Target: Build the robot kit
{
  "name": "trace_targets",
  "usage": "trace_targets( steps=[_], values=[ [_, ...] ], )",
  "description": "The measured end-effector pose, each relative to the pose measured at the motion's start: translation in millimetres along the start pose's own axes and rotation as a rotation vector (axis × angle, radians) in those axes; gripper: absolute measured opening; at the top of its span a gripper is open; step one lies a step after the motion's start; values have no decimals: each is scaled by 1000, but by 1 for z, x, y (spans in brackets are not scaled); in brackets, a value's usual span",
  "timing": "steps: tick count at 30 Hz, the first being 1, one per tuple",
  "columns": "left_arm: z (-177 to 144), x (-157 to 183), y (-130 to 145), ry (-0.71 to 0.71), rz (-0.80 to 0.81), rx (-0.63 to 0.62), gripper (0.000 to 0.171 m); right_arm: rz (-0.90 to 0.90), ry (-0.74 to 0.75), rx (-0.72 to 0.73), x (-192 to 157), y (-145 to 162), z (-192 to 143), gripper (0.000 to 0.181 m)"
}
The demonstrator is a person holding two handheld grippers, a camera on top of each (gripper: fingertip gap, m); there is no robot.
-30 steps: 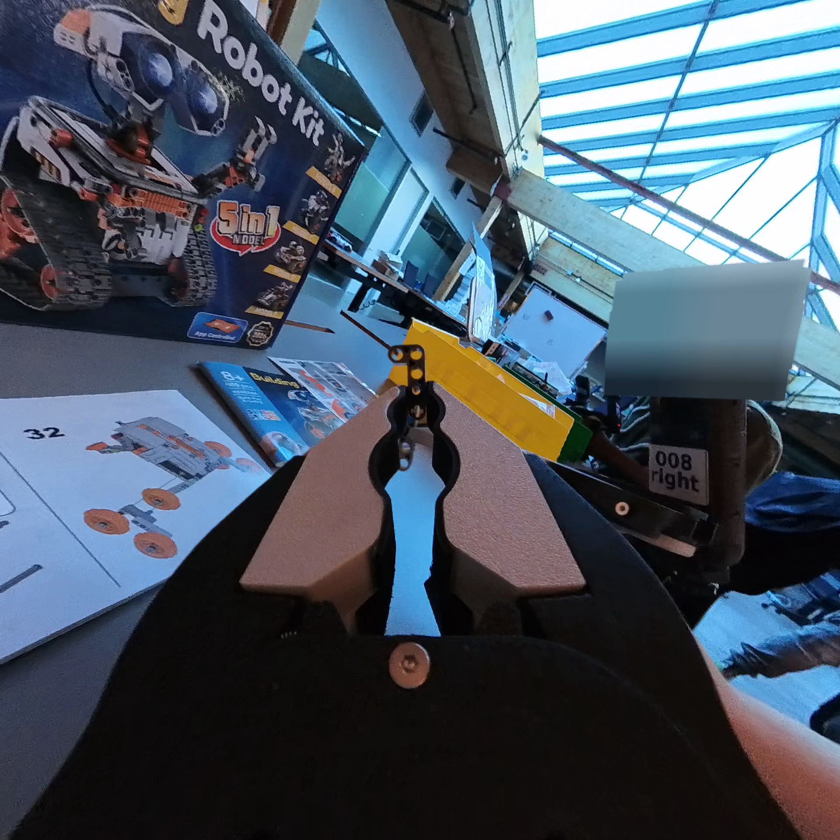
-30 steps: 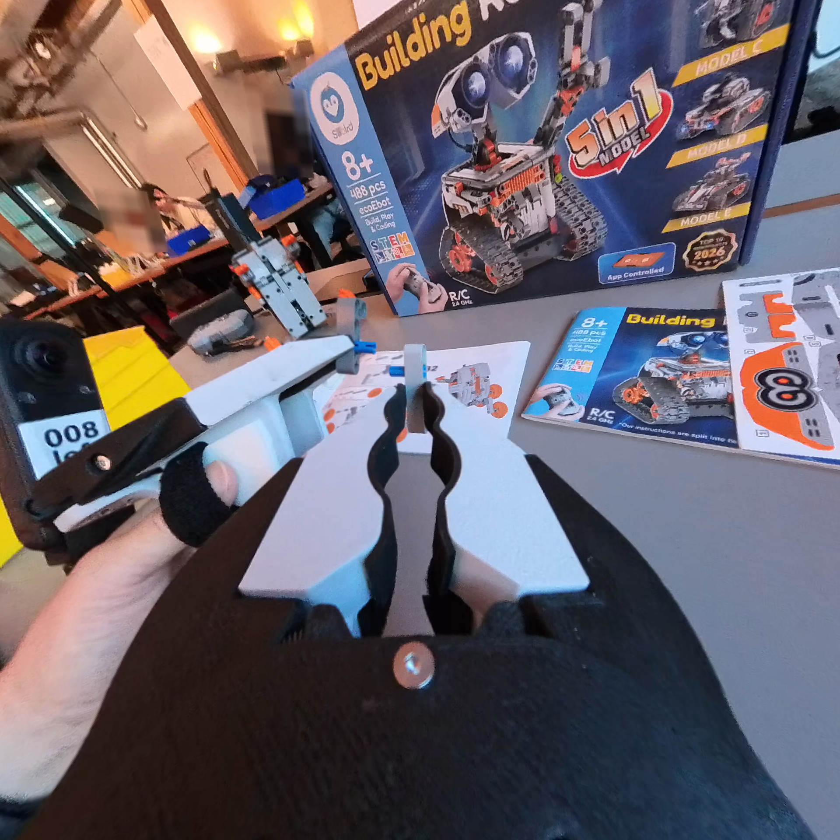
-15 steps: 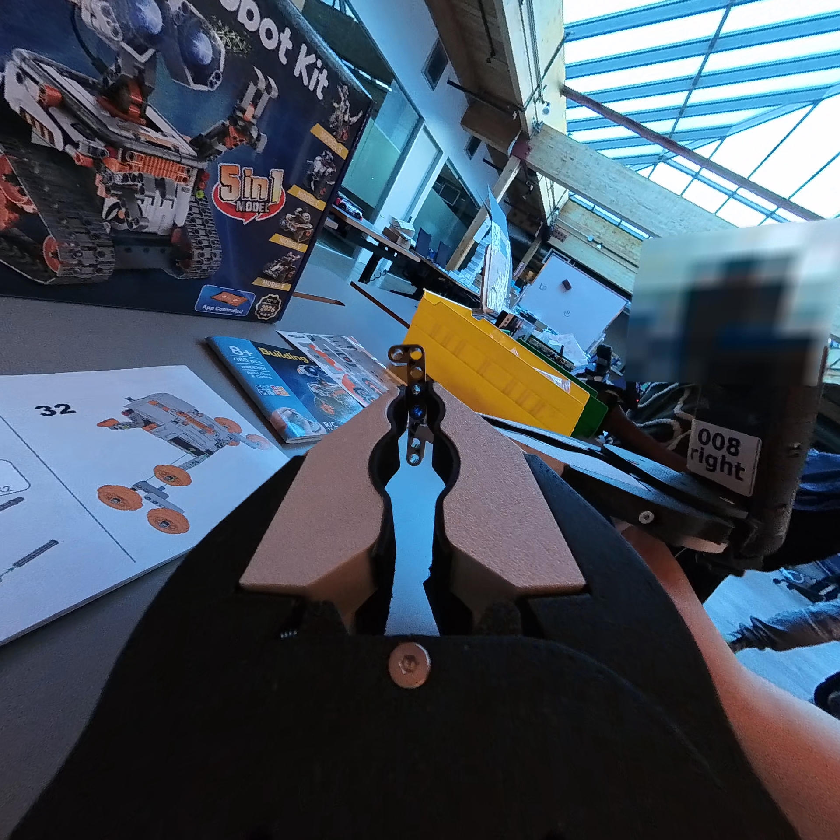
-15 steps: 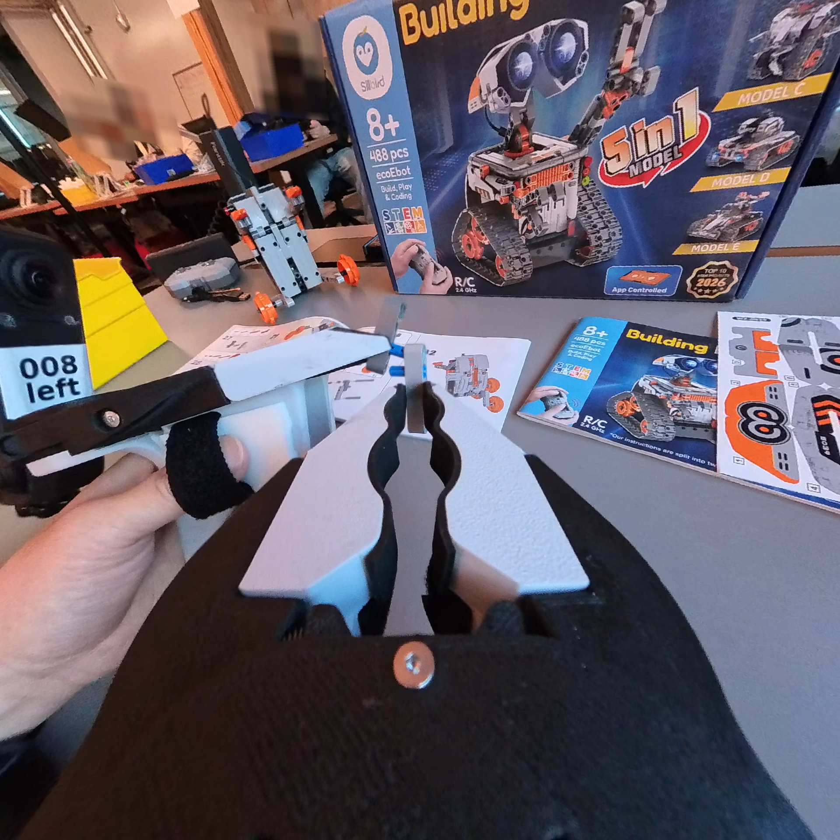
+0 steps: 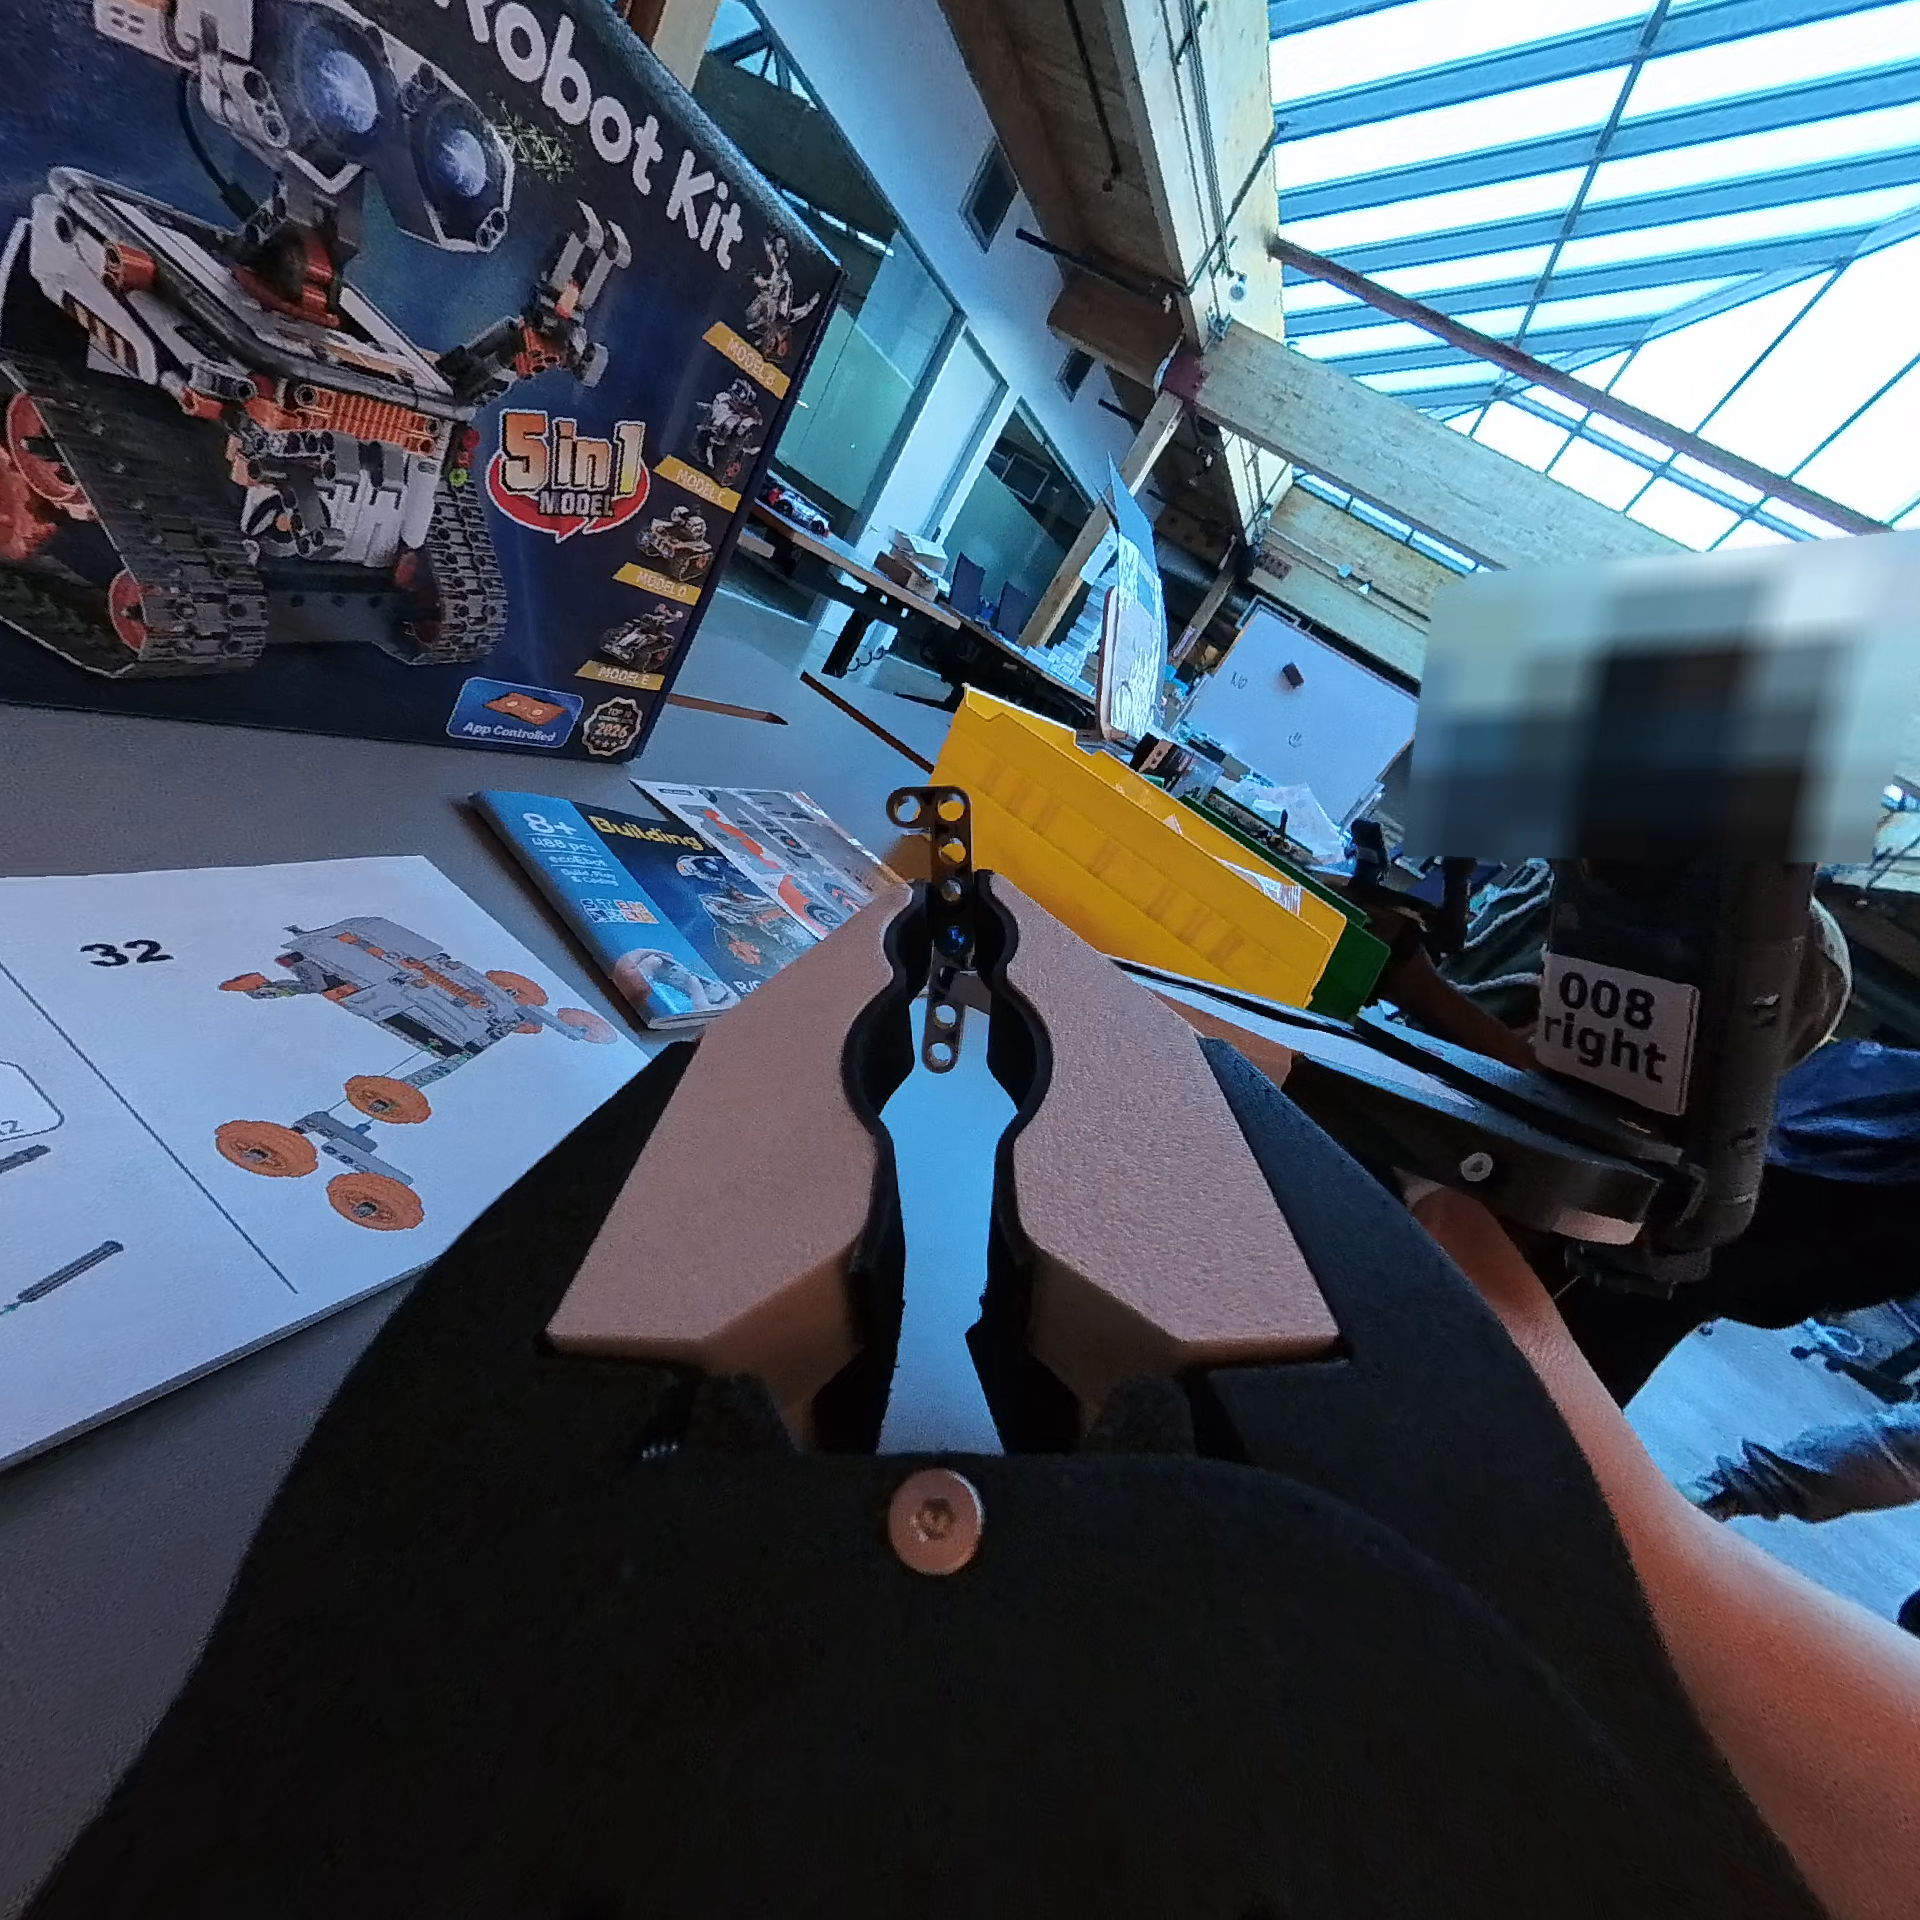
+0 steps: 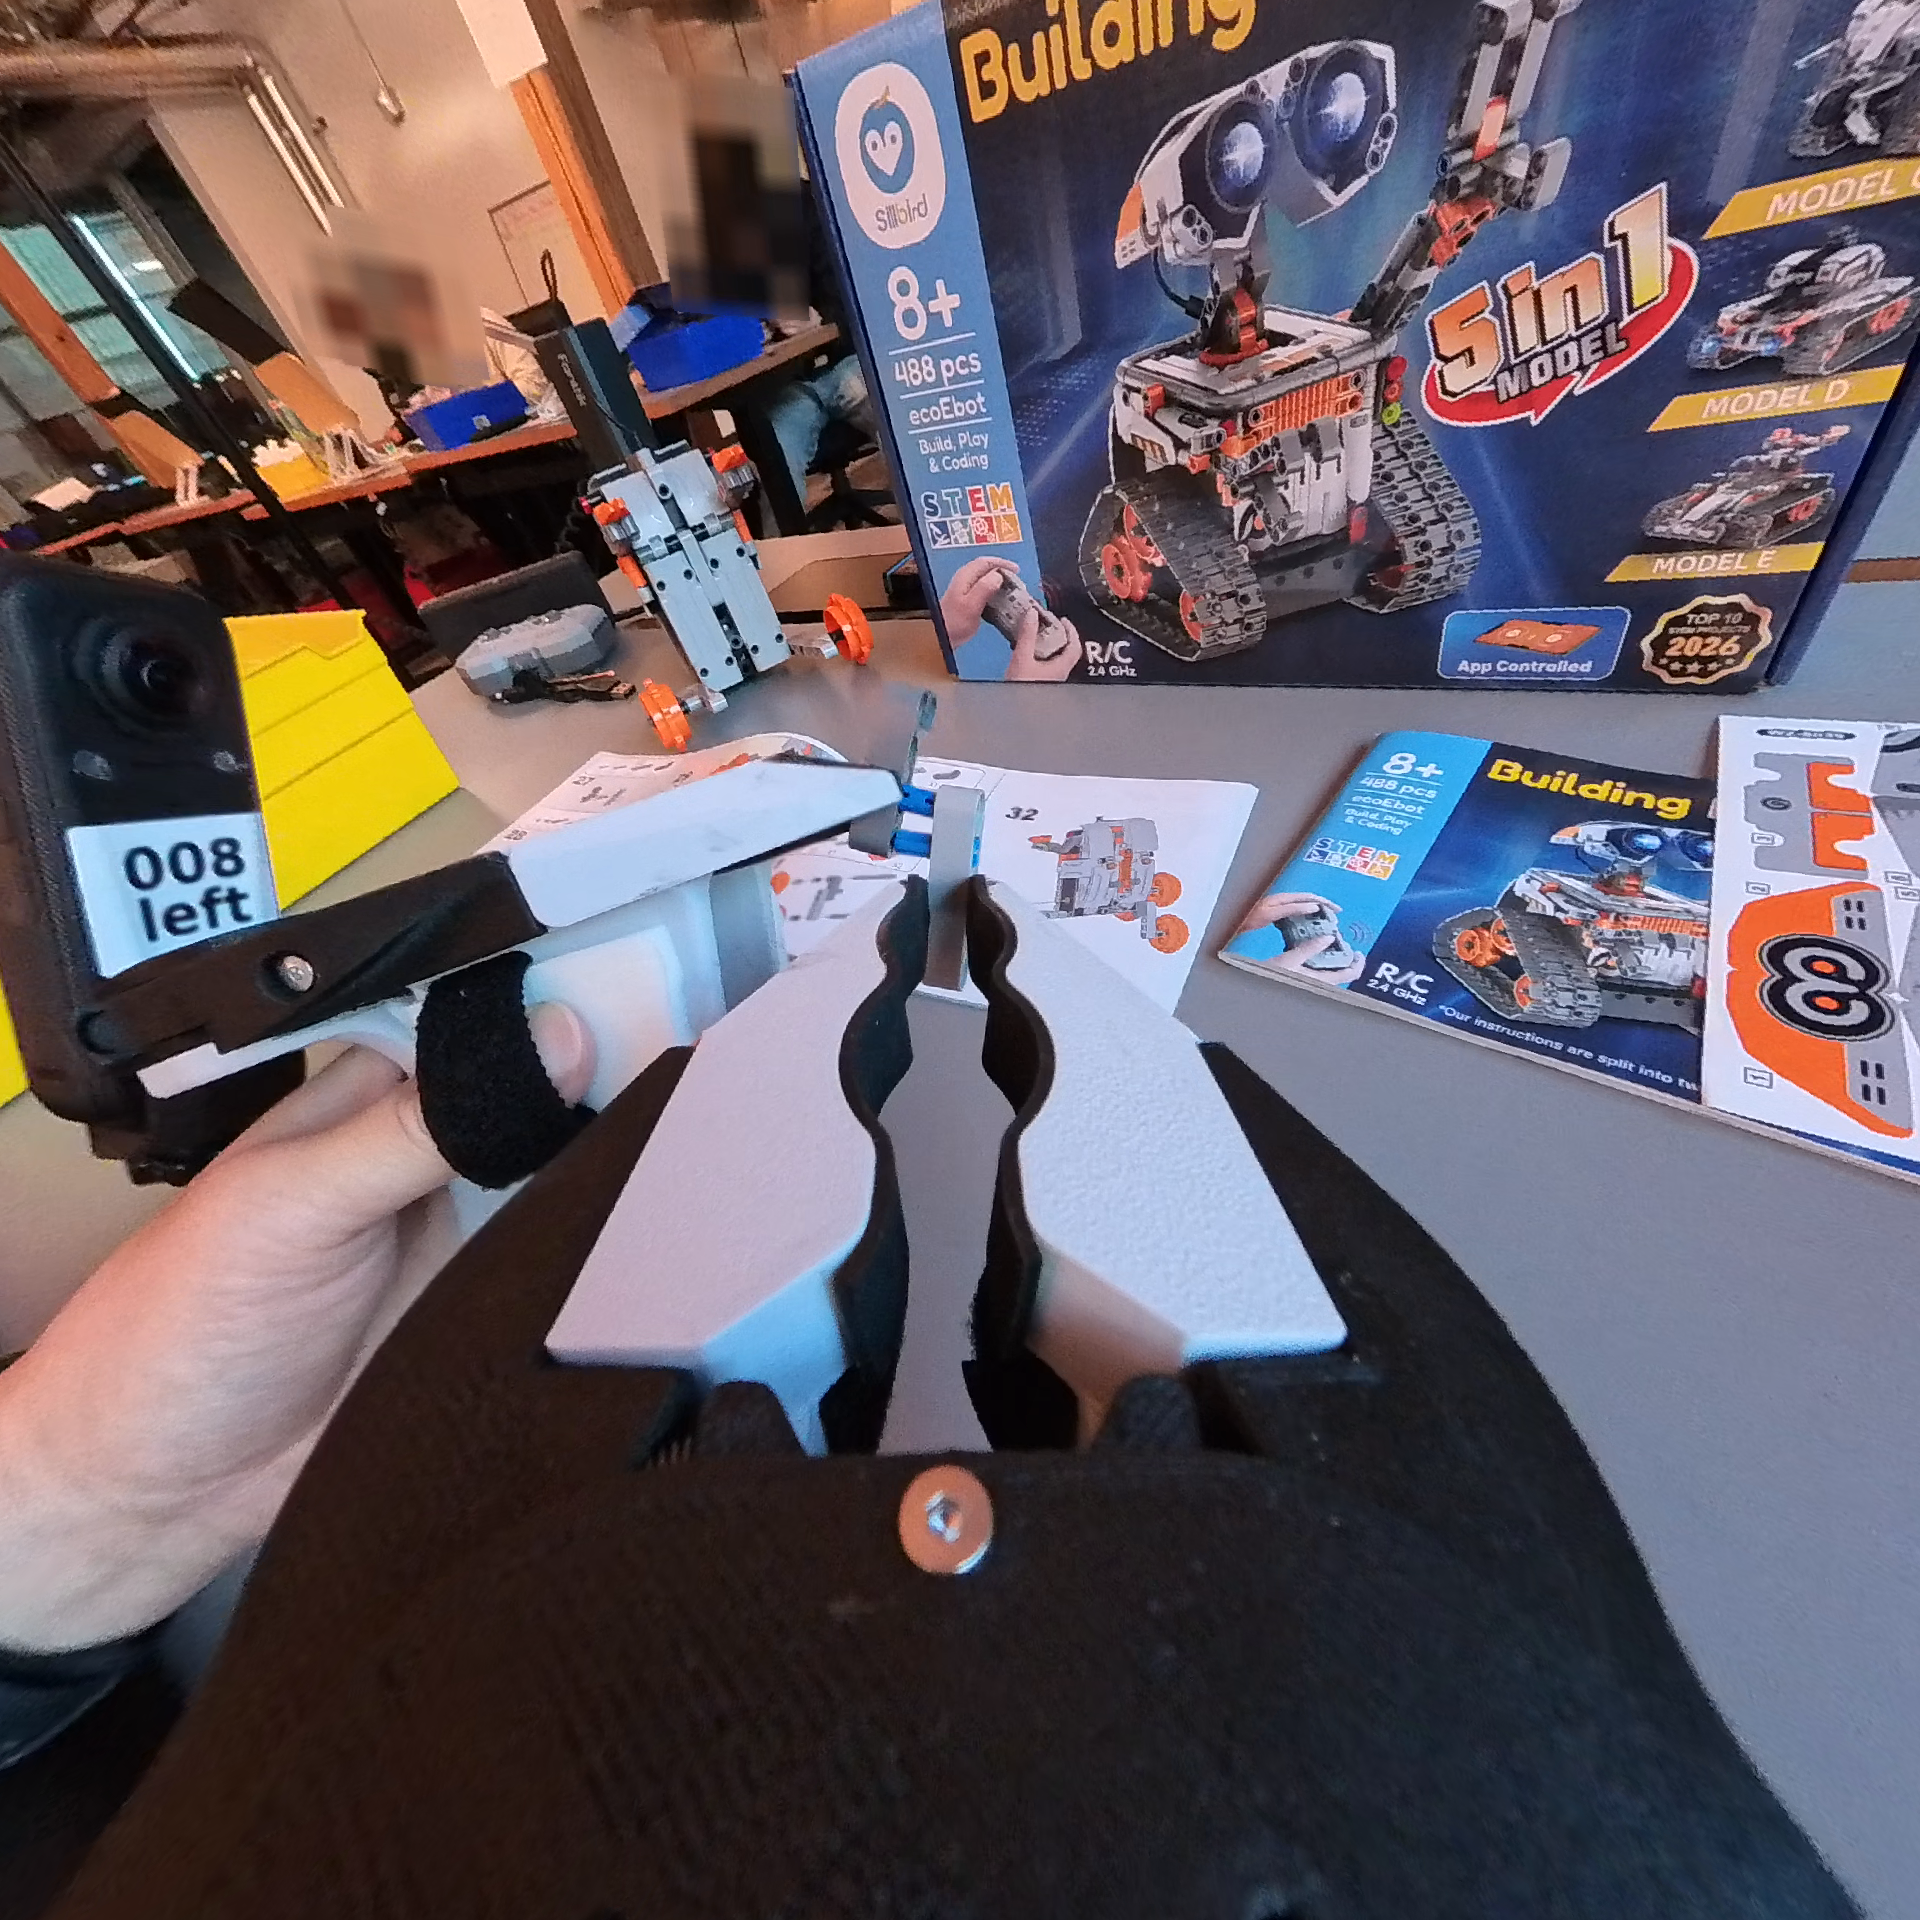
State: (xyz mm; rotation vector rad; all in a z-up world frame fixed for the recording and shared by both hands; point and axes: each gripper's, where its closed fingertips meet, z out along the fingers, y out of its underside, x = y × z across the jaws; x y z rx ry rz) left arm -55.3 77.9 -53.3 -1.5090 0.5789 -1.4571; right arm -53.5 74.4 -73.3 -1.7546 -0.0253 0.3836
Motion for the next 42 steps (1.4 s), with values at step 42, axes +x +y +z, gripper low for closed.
trace_targets(
  steps=[42],
  values=[
    [1,7,-4,26,51,28,4,196,-86,46,-2,-4,-3,6]
  ],
)
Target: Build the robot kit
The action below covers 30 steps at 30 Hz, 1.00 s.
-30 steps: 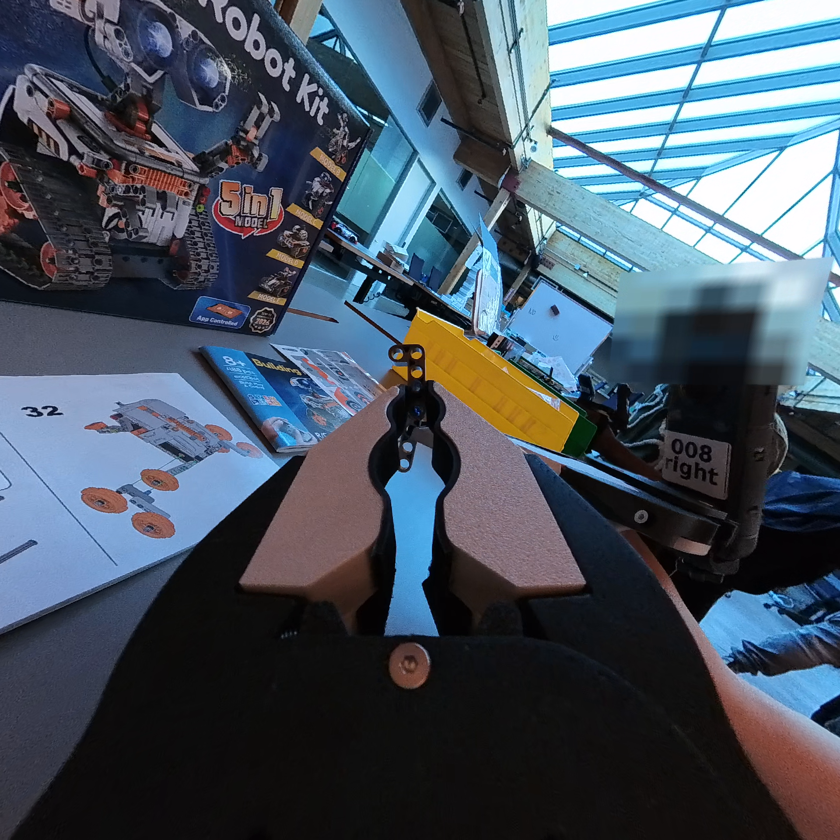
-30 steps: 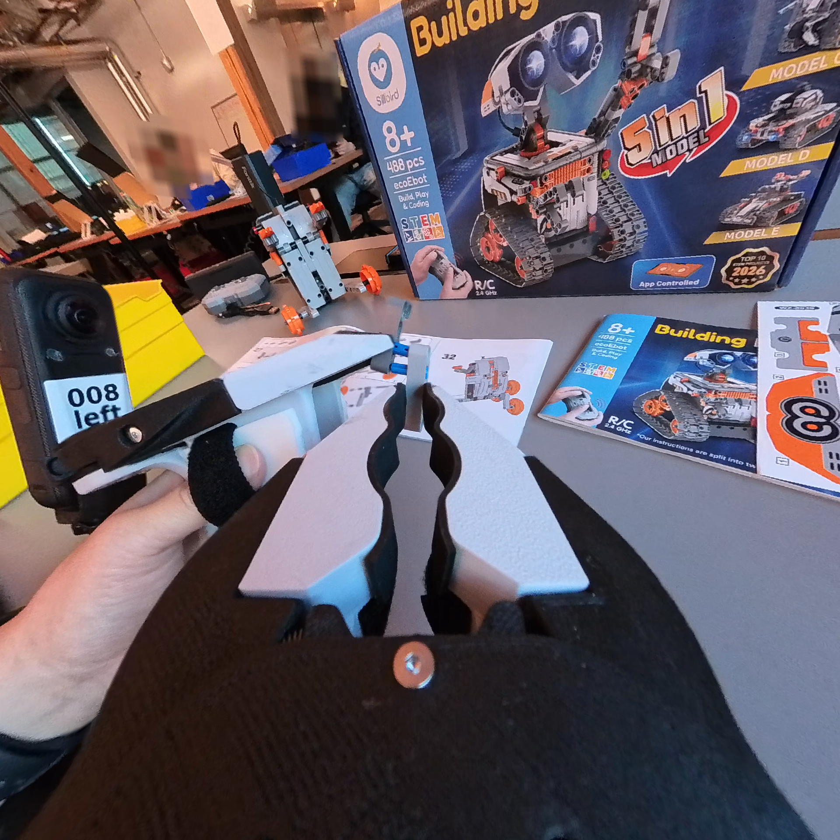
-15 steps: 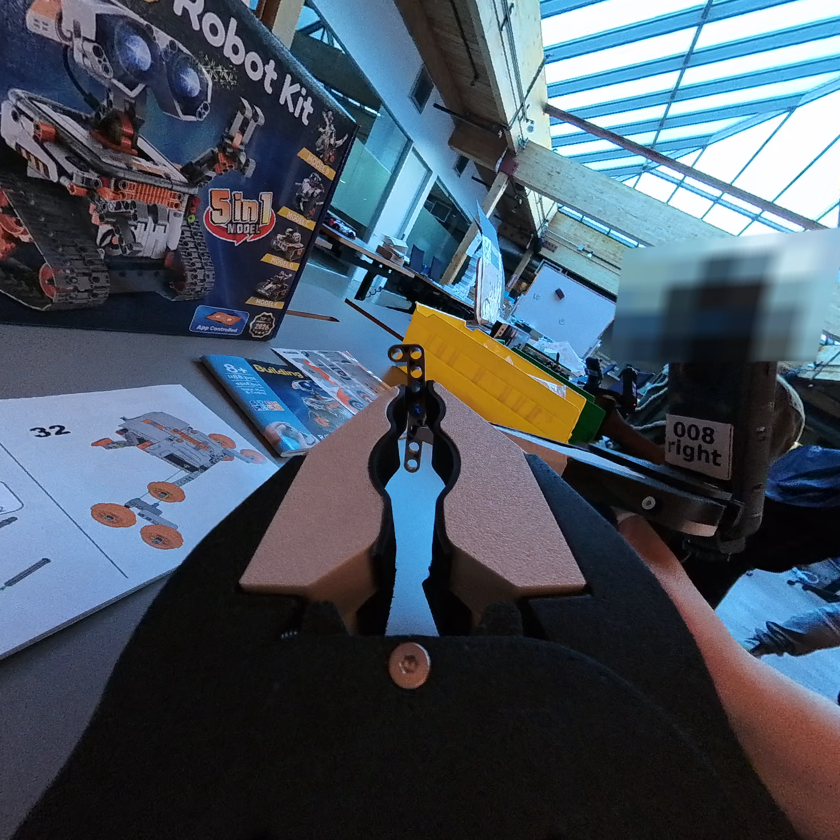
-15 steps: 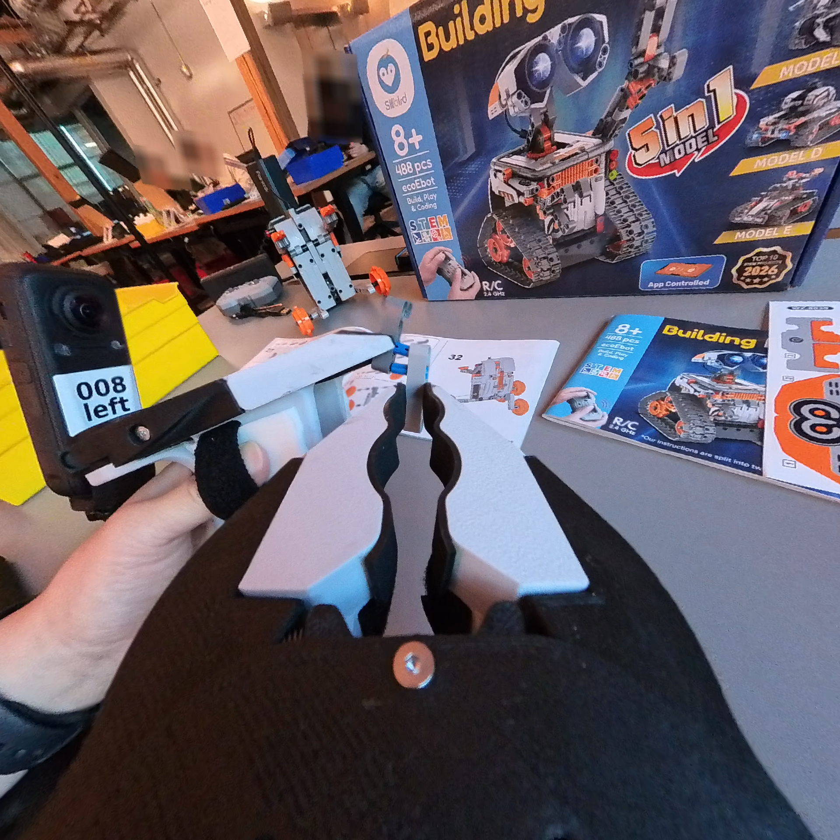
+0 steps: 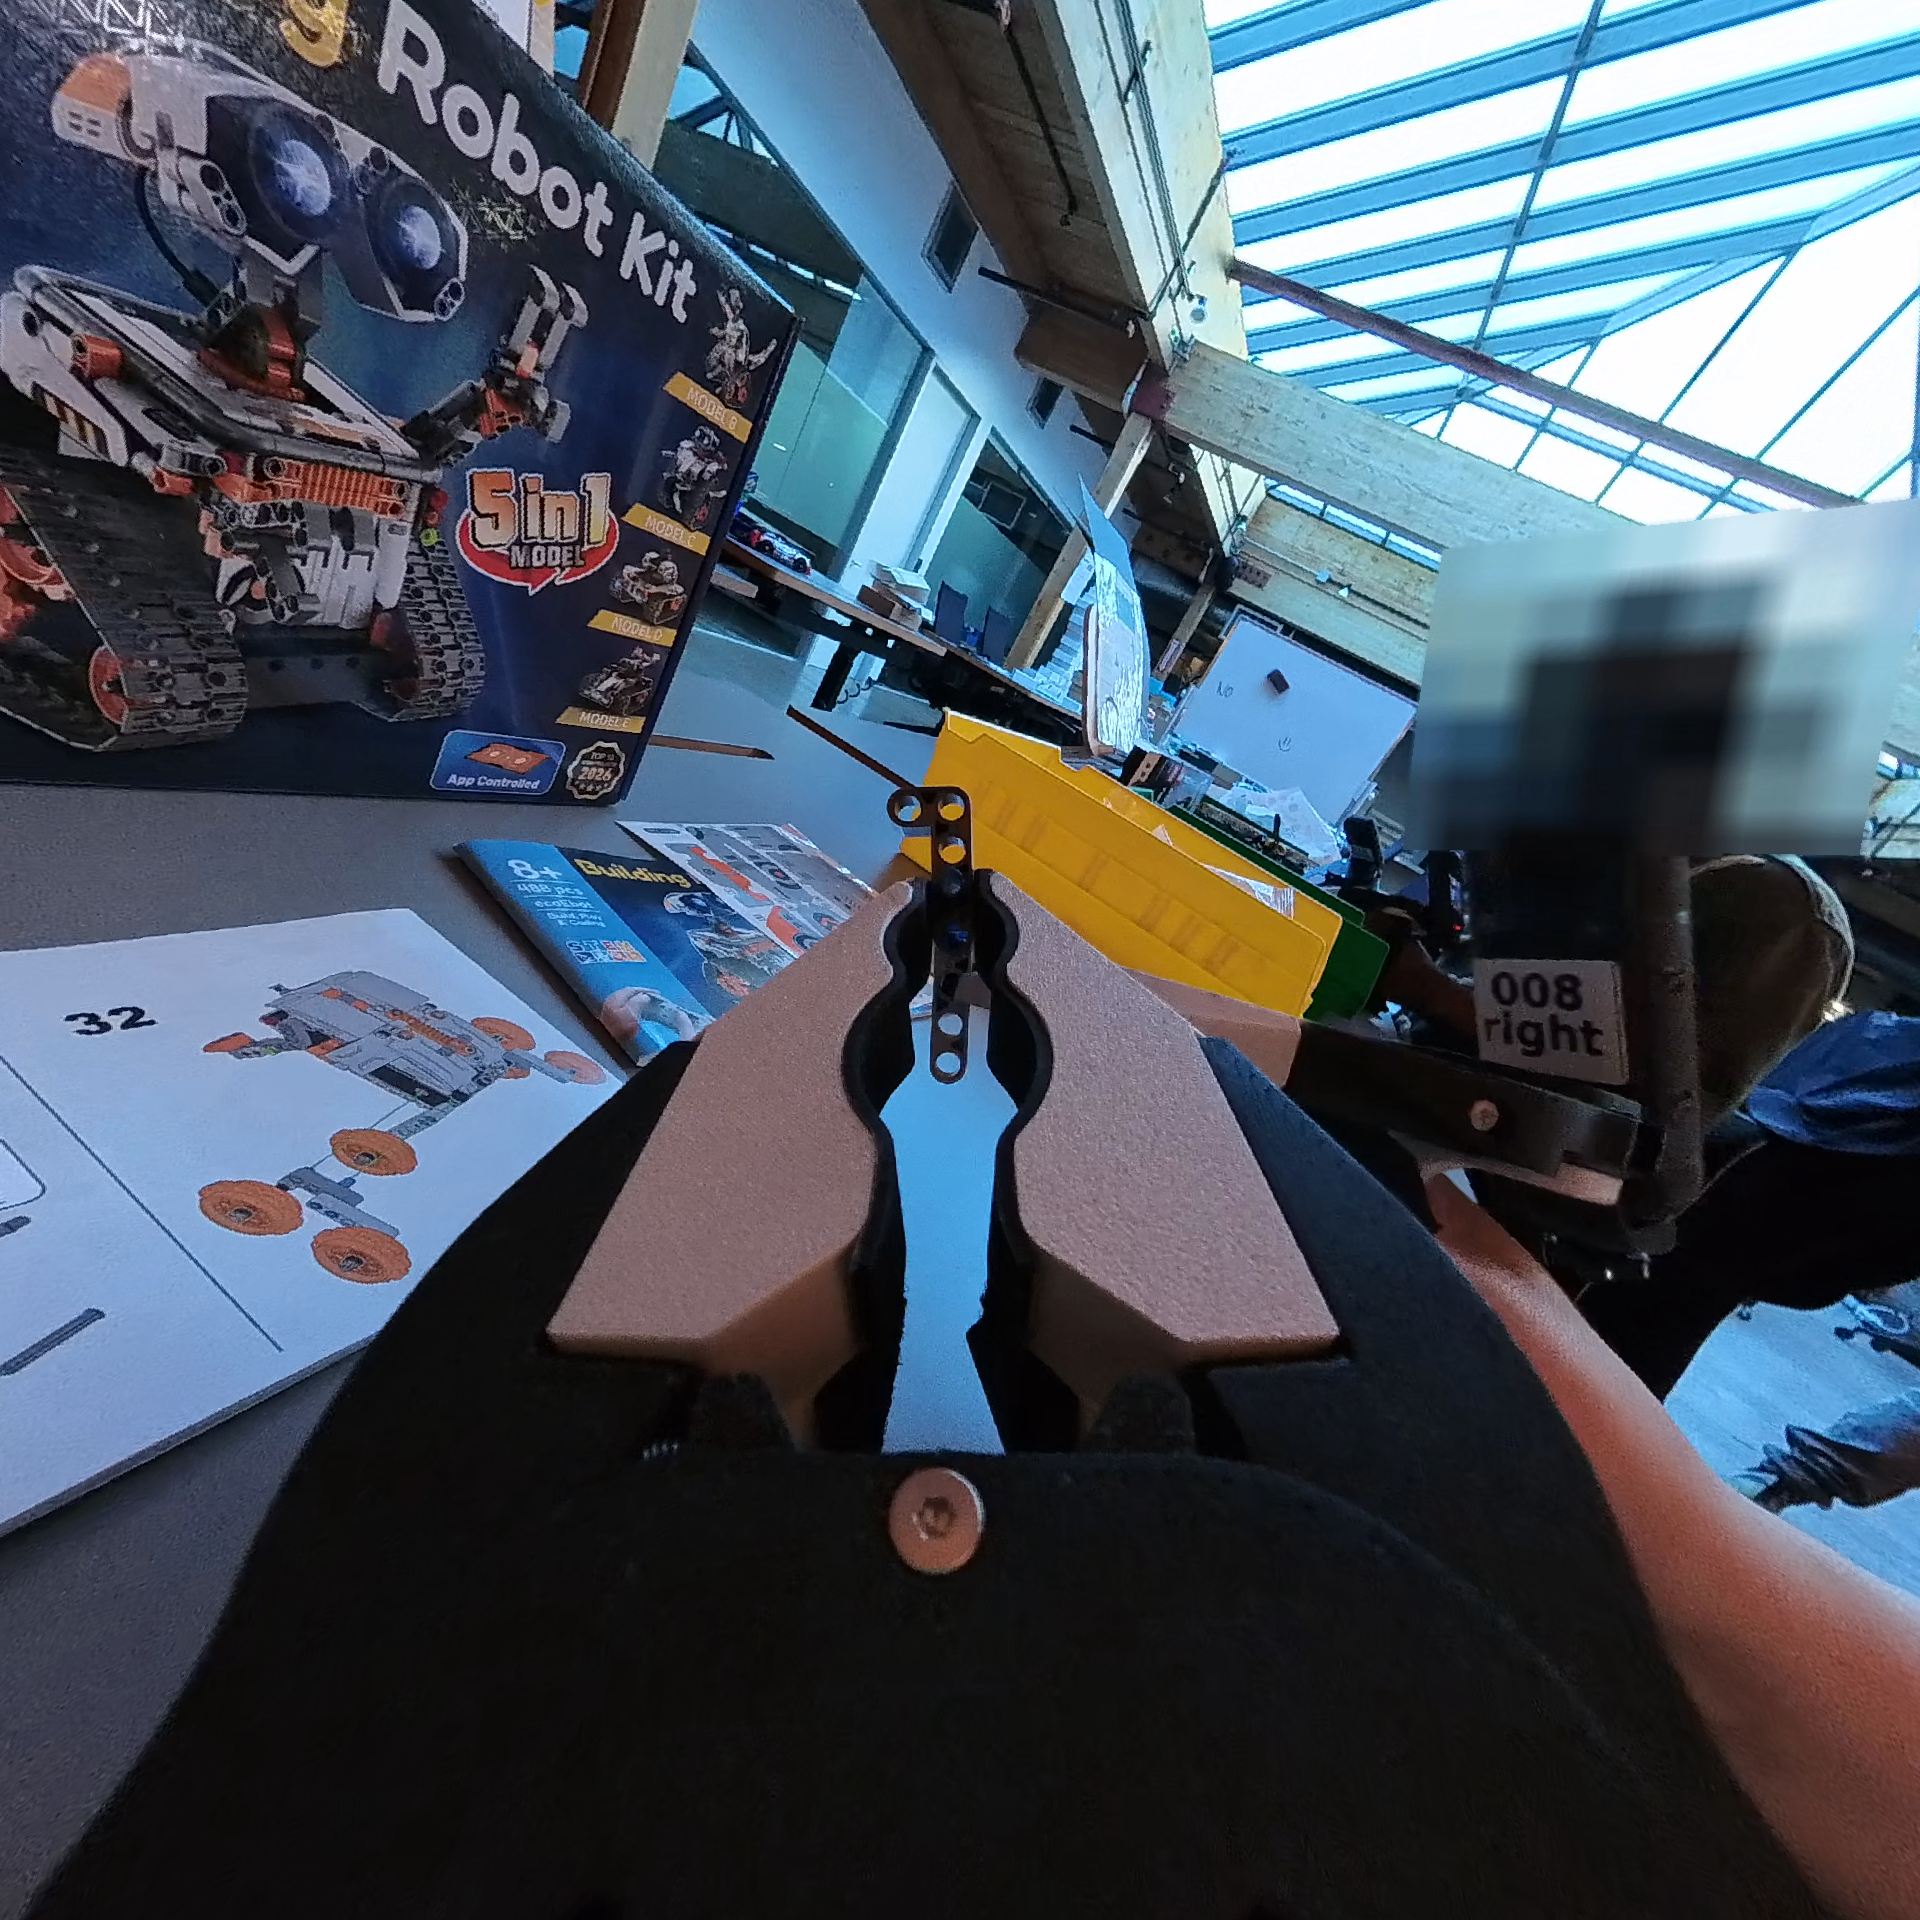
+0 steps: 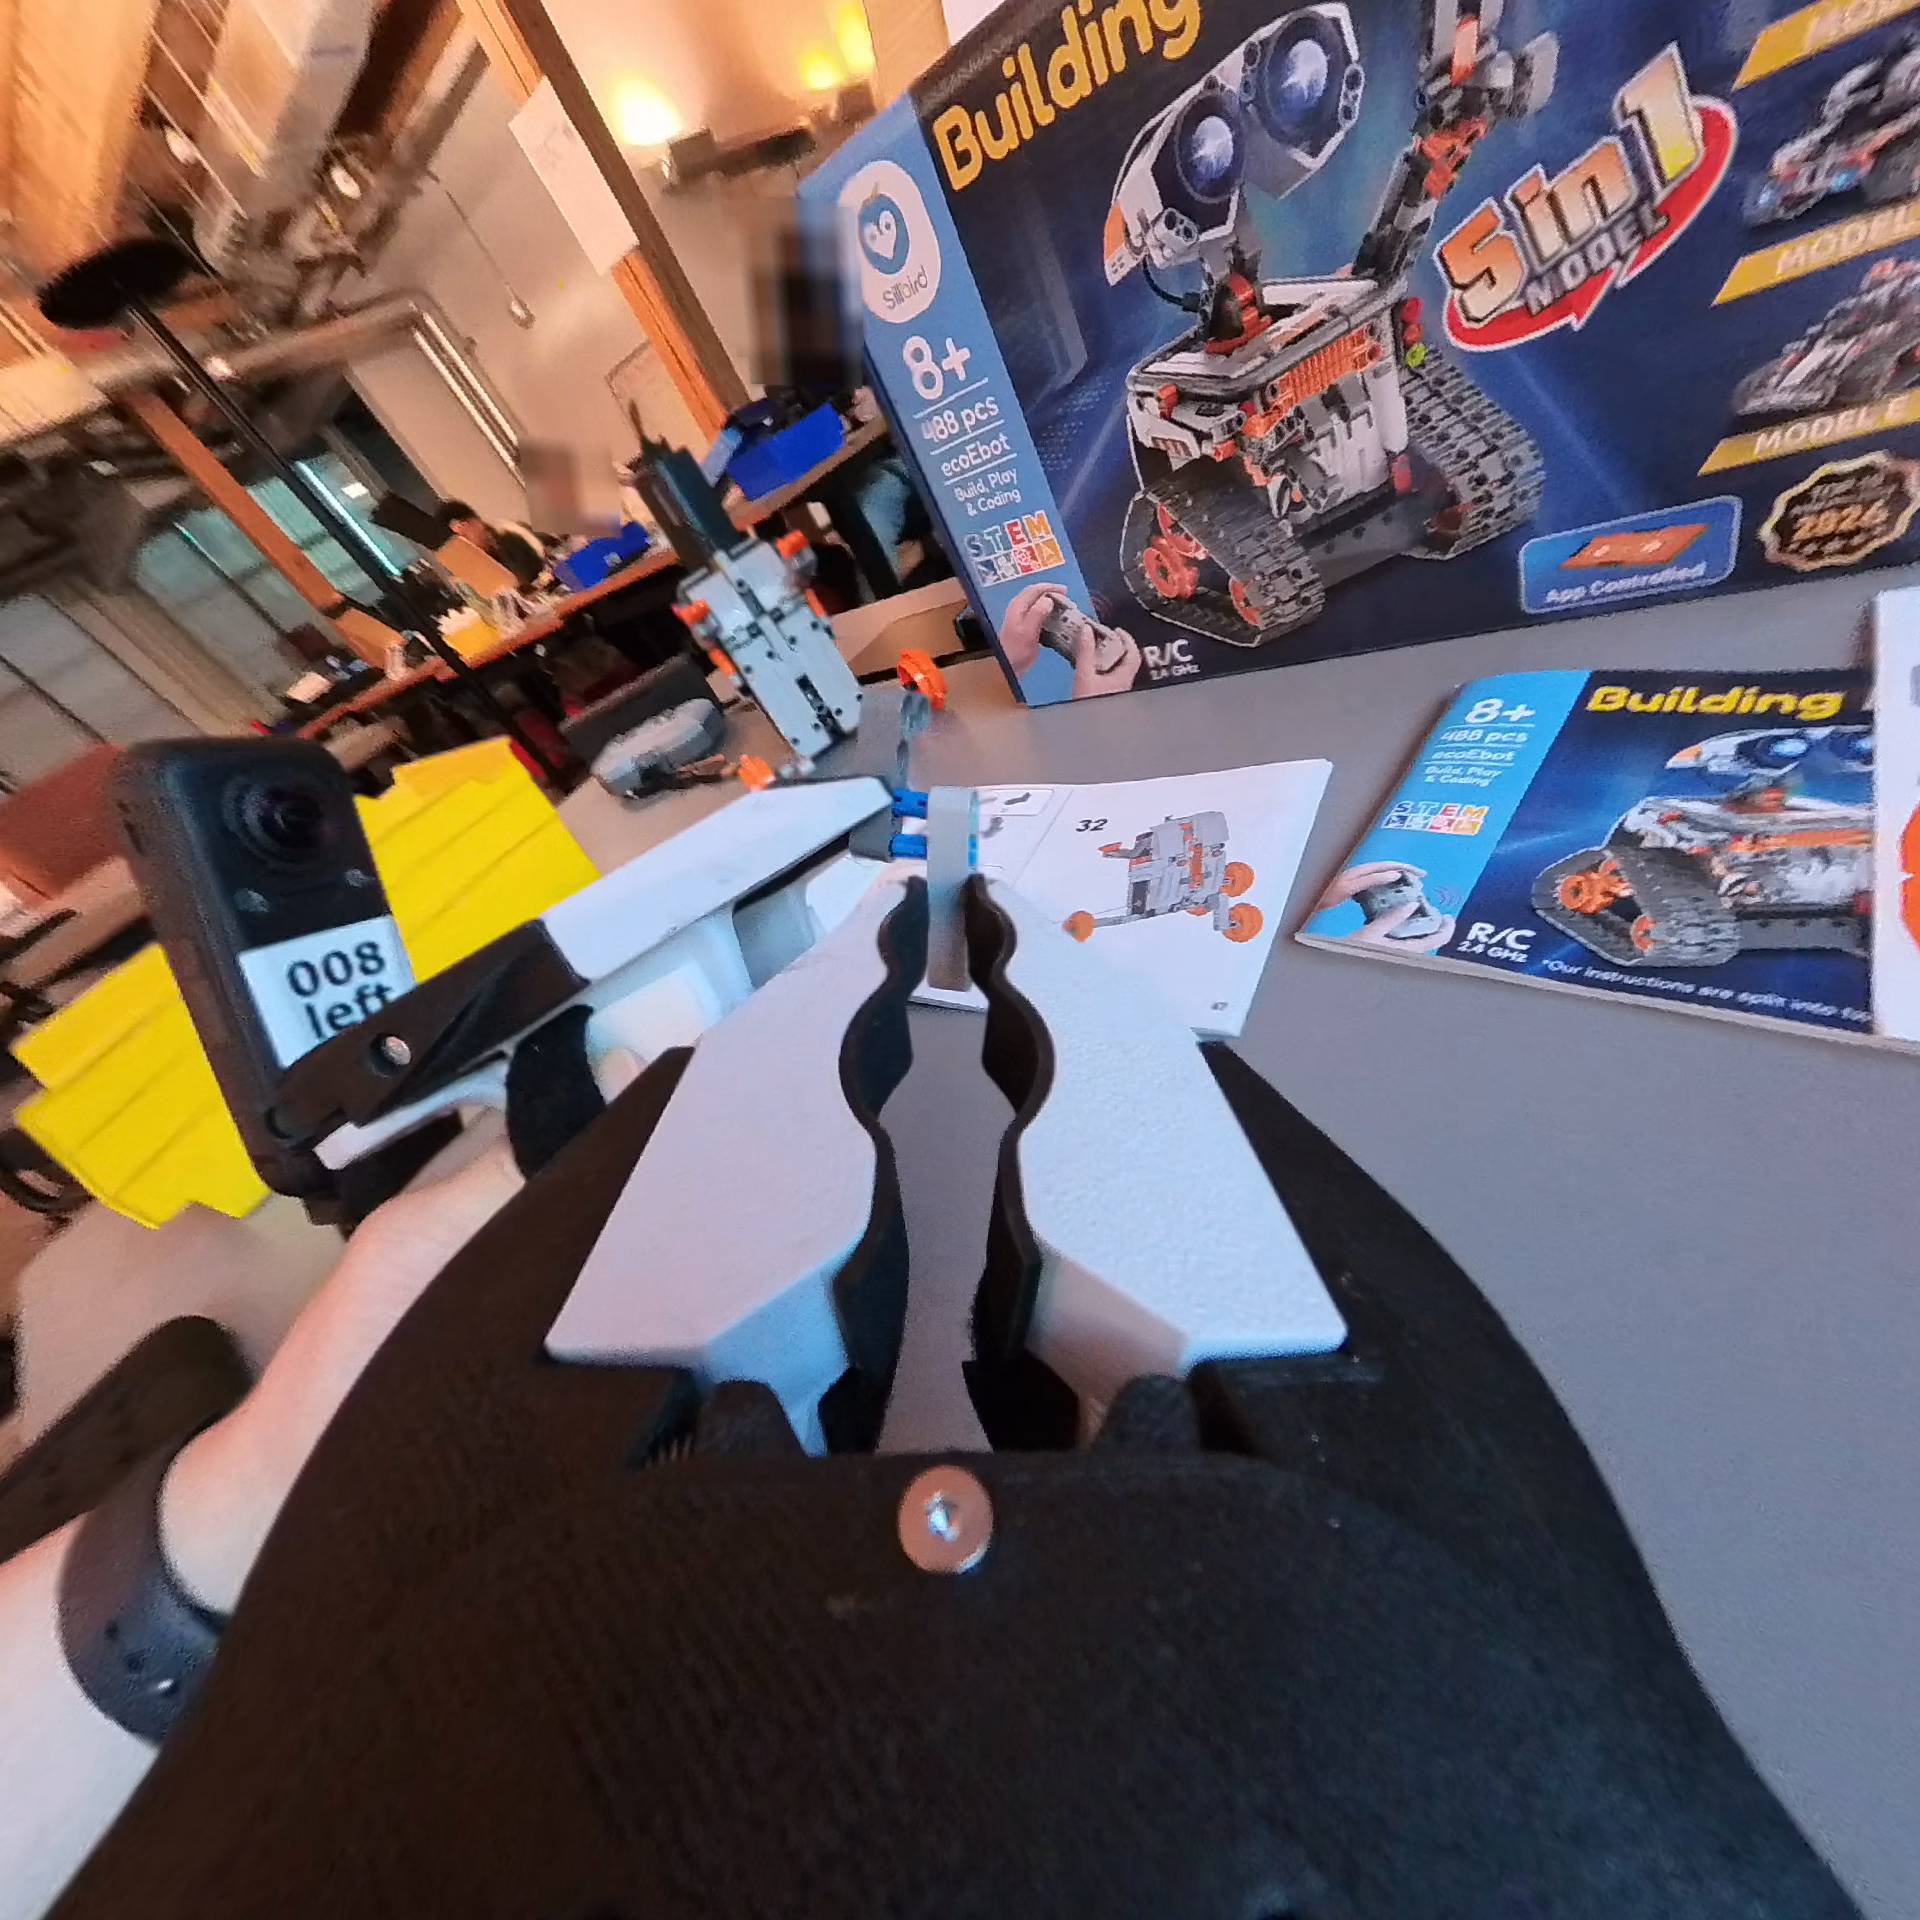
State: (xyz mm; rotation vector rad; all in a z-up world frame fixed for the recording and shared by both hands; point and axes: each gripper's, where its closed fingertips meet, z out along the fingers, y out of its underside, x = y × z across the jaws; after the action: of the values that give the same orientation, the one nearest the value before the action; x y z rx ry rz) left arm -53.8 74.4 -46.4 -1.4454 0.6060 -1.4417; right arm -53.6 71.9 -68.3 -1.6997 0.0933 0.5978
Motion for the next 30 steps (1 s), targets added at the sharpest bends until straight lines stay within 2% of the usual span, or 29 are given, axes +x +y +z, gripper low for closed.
trace_targets(
  steps=[3,9,18,25,30],
  values=[
    [0,0,0,1,9,-5,4,47,-31,2,0,0,0,6],
    [0,0,0,-6,16,3,4,23,-28,0,-1,0,0,6],
    [-3,-3,-1,-28,-10,16,4,-199,68,-28,-3,1,2,7],
    [-3,-3,-1,-17,-10,0,4,-246,79,-32,-3,0,1,7],
    [-4,-2,-3,40,-82,-8,4,-305,53,-37,-6,-2,0,7]
  ],
)
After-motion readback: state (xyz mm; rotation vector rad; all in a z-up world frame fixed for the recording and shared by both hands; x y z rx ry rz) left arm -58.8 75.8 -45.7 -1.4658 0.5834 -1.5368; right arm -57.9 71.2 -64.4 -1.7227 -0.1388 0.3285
